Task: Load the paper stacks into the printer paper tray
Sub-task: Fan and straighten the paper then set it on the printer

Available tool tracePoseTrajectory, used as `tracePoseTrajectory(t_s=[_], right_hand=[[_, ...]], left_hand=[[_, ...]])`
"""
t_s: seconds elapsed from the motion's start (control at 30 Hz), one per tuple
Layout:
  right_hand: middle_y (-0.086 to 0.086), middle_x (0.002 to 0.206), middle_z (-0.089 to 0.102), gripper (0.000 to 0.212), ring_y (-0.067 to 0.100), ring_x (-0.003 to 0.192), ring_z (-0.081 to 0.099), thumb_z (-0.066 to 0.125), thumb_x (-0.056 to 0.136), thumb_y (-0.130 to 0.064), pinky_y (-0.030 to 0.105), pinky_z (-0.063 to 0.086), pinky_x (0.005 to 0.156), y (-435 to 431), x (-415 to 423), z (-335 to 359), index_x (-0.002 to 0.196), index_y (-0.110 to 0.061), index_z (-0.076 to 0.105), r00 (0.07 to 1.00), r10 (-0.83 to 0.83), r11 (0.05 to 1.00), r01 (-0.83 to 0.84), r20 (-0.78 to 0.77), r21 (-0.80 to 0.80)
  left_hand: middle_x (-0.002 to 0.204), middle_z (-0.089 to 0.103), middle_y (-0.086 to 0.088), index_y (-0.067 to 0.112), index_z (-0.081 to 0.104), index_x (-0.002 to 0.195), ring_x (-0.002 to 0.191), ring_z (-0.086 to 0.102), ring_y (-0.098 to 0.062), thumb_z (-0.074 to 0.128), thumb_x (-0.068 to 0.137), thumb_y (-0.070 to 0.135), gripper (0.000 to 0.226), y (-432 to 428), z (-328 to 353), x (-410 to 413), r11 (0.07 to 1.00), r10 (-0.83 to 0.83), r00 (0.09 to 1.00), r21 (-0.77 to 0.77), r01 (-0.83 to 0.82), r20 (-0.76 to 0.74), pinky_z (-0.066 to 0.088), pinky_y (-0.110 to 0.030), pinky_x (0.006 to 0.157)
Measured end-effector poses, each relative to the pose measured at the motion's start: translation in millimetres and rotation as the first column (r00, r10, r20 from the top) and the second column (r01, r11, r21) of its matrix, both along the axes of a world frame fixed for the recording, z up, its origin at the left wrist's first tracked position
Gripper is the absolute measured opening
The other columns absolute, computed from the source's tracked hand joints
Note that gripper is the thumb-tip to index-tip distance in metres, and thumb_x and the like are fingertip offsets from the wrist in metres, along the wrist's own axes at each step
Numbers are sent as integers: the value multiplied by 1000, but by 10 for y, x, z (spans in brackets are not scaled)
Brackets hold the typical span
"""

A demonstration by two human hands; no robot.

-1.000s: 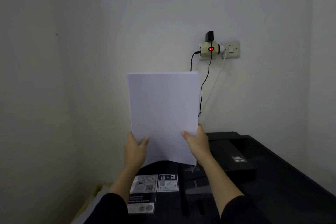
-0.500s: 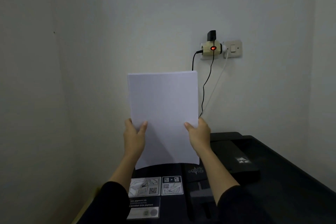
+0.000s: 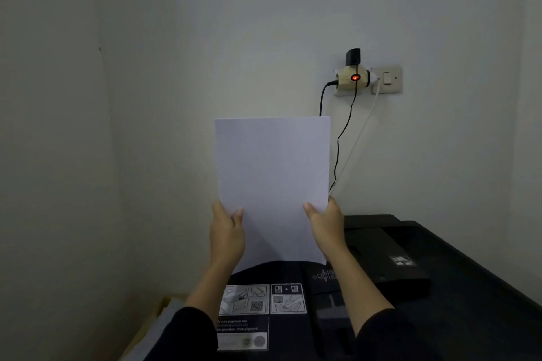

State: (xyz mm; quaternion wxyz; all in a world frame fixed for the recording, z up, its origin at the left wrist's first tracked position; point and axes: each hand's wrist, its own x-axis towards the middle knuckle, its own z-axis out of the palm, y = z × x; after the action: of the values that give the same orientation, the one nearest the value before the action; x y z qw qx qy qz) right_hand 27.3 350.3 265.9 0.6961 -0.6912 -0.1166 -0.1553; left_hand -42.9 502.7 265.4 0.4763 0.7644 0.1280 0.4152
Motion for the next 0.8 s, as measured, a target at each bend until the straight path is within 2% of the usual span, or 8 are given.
tracePoseTrajectory(t_s=[0.17, 0.23, 0.33, 0.47, 0.63, 0.67, 0.73, 0.8], right_hand=[[12, 118, 64, 34, 26, 107, 61, 59, 91, -15, 37, 50, 95, -18, -5, -66, 124, -5, 56, 999, 15, 1000, -14, -49, 28], [11, 117, 64, 33, 23, 104, 60, 59, 92, -15, 33, 48, 93, -27, -16, -99, 124, -5, 57, 999, 31, 999, -30, -37, 43], [13, 115, 66, 30, 25, 106, 61, 59, 92, -12, 35, 48, 96, -15, -50, -92, 121, -3, 60, 1000, 12, 999, -11, -12, 47], [18, 110, 67, 26, 28, 101, 62, 60, 91, -13, 30, 48, 87, 5, -97, 8, 112, 3, 63, 995, -96, 994, 96, 7, 53], [12, 104, 67, 27, 28, 92, 63, 59, 91, -20, 31, 50, 77, -32, -229, 320, 108, 1, 63, 985, -172, 984, 172, 2, -51], [10, 99, 67, 26, 27, 87, 62, 59, 90, -21, 31, 51, 74, -45, -254, 370, 105, 1, 64, 985, -174, 981, 172, -19, -92], [8, 79, 61, 16, 22, 66, 55, 58, 87, -16, 27, 45, 60, -68, -294, 424, 83, -1, 62, 983, -167, 973, 152, -74, -173], [5, 69, 53, 20, 18, 55, 46, 55, 85, -11, 23, 39, 53, -81, -339, 402, 66, -8, 49, 974, -171, 960, 131, -149, -248]], left_hand=[[102, 51, -4, 11, 35, 102, 93, 50, -17, 49, 98, 15, 15, 8, -77, -38, 1000, -20, 999, -3, 20, -35, 34, -23, 75], [100, 51, -4, 11, 34, 100, 90, 49, -17, 49, 97, 15, 16, 11, -90, -37, 1000, -17, 998, -17, 16, -55, 34, -25, 75], [97, 50, -9, 9, 35, 99, 88, 47, -20, 48, 98, 15, 14, -24, -59, -44, 999, 0, 997, -44, -3, -81, 34, -28, 74], [109, 58, -16, 6, 42, 107, 94, 54, -26, 47, 98, 14, 13, -137, 76, -101, 997, 60, 995, -39, -64, -85, 37, -29, 76], [114, 60, -20, 5, 46, 125, 94, 56, -35, 49, 94, 15, 33, -242, 482, -313, 969, 248, 964, 30, -246, -97, 35, -31, 72], [115, 60, -19, 6, 48, 125, 91, 54, -33, 48, 93, 14, 33, -242, 546, -350, 965, 262, 957, 38, -259, -126, 37, -32, 73], [118, 59, -19, 3, 51, 123, 97, 56, -35, 45, 90, 9, 34, -215, 611, -404, 960, 281, 936, 69, -273, -210, 42, -36, 78], [103, 59, -22, -4, 55, 111, 92, 56, -36, 44, 90, 6, 26, -203, 595, -482, 961, 276, 908, 109, -254, -315, 43, -33, 74]])
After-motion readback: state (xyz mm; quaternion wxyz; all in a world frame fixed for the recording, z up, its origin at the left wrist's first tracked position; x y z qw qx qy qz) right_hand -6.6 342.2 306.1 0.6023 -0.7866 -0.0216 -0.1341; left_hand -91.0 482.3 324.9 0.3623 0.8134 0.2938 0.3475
